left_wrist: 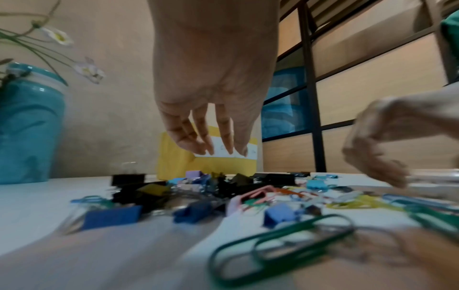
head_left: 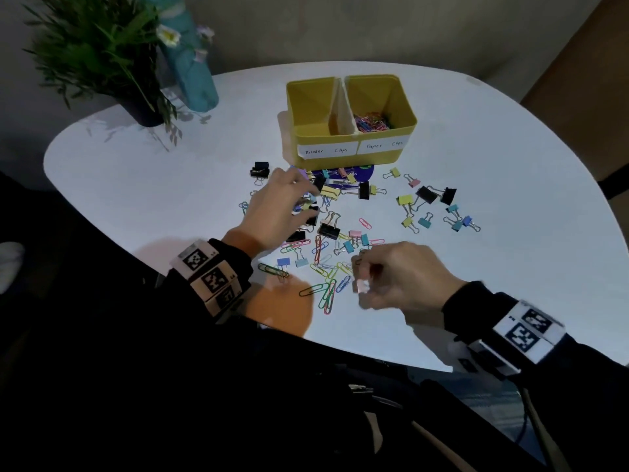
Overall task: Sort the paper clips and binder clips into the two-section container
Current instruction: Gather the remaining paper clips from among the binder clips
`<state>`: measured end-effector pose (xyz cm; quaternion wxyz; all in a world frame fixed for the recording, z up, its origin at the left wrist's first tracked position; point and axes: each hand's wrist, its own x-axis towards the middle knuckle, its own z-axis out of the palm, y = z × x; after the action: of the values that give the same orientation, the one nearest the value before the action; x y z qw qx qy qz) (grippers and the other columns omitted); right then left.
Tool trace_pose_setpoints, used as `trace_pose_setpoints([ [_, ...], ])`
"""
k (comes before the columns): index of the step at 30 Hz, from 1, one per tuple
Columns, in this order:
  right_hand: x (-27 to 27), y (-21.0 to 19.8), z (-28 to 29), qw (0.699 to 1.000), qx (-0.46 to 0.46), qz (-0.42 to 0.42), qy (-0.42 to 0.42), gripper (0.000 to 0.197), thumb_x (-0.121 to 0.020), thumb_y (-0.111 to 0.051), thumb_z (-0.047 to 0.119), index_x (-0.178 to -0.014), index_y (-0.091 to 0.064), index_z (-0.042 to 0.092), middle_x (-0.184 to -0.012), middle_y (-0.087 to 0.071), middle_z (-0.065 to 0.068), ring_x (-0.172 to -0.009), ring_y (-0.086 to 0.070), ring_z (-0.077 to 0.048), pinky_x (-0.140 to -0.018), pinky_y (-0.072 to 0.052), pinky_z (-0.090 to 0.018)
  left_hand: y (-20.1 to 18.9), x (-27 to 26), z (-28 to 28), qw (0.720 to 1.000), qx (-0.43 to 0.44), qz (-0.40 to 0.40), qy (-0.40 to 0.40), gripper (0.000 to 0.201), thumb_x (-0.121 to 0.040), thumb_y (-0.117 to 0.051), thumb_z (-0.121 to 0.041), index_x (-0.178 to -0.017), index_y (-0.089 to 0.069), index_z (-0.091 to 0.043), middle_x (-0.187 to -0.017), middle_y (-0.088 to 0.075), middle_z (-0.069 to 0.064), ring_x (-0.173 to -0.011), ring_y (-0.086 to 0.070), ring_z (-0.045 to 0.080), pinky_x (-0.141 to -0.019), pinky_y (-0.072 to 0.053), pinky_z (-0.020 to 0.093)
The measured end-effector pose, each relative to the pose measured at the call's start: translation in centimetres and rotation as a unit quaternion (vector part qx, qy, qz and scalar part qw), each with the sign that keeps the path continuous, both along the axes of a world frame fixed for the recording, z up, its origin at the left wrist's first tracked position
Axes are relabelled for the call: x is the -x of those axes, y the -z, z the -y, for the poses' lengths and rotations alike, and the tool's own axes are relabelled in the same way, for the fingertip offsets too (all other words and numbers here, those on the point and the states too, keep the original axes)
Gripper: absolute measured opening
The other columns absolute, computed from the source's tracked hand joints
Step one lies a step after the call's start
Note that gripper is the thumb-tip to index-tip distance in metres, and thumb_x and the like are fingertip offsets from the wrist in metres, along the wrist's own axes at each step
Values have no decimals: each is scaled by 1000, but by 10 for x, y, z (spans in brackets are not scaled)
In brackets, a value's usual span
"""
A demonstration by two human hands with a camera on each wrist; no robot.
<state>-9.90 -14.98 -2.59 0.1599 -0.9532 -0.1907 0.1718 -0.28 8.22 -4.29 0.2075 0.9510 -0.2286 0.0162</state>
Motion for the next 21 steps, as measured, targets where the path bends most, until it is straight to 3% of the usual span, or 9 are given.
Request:
trace_pose_setpoints([
  [4,-27,-13,28,993,-13,47,110,33,-59,-79,50,-81,-63,30,-83,-64,18,-79,-60,-9,-61,-41,-23,-3,2,13,990,-58,-79,104,37,-80,-71,-44,-110,-66,-24,-109,-53,0,-108,-40,18,-73,-46,35],
  [8,-52,-13,50,979,33,115,164,26,-69,-76,36,-89,-65,24,-88,-60,11,-87,-61,-19,-63,-32,-26,-1,0,24,986,-89,-68,125,26,-80,-72,-39,-96,-68,-20,-105,-51,0,-104,-42,19,-68,-39,30],
  [10,-53,-10,46,978,34,124,164,29,-73,-74,30,-98,-64,21,-96,-60,7,-85,-59,-18,-64,-32,-26,-5,-4,27,987,-79,-75,116,25,-82,-71,-36,-95,-66,-16,-106,-51,1,-105,-42,20,-69,-42,32],
  [12,-47,-7,35,982,20,112,151,19,-79,-69,26,-97,-64,21,-90,-61,8,-79,-58,-14,-62,-35,-25,-10,-8,27,991,-67,-71,92,28,-82,-71,-34,-102,-63,-15,-111,-50,3,-109,-41,21,-72,-48,39],
  [14,-40,-1,25,988,26,84,130,13,-80,-65,22,-93,-65,21,-88,-62,5,-81,-62,-17,-63,-39,-26,-16,-7,25,995,-62,-44,58,34,-82,-71,-28,-111,-57,-14,-118,-50,5,-113,-43,24,-73,-51,42],
  [16,-32,9,18,992,37,50,112,16,-78,-63,19,-94,-64,20,-91,-59,1,-86,-60,-23,-65,-39,-28,-21,1,23,997,-76,-30,19,26,-84,-65,-16,-107,-56,-11,-115,-54,8,-108,-50,27,-72,-52,43],
  [19,-17,19,8,993,12,34,114,16,-81,-62,21,-96,-64,19,-90,-55,2,-87,-59,-23,-68,-43,-31,-21,20,18,980,-163,-113,1,5,-84,-60,-12,-89,-60,-12,-98,-63,8,-93,-59,28,-75,-52,39],
  [21,-7,20,-5,995,-15,10,94,20,-80,-59,16,-99,-65,18,-94,-57,0,-85,-57,-22,-70,-43,-30,-18,31,15,970,-173,-169,22,11,-84,-64,-19,-93,-58,-16,-98,-60,4,-91,-55,23,-76,-46,34],
])
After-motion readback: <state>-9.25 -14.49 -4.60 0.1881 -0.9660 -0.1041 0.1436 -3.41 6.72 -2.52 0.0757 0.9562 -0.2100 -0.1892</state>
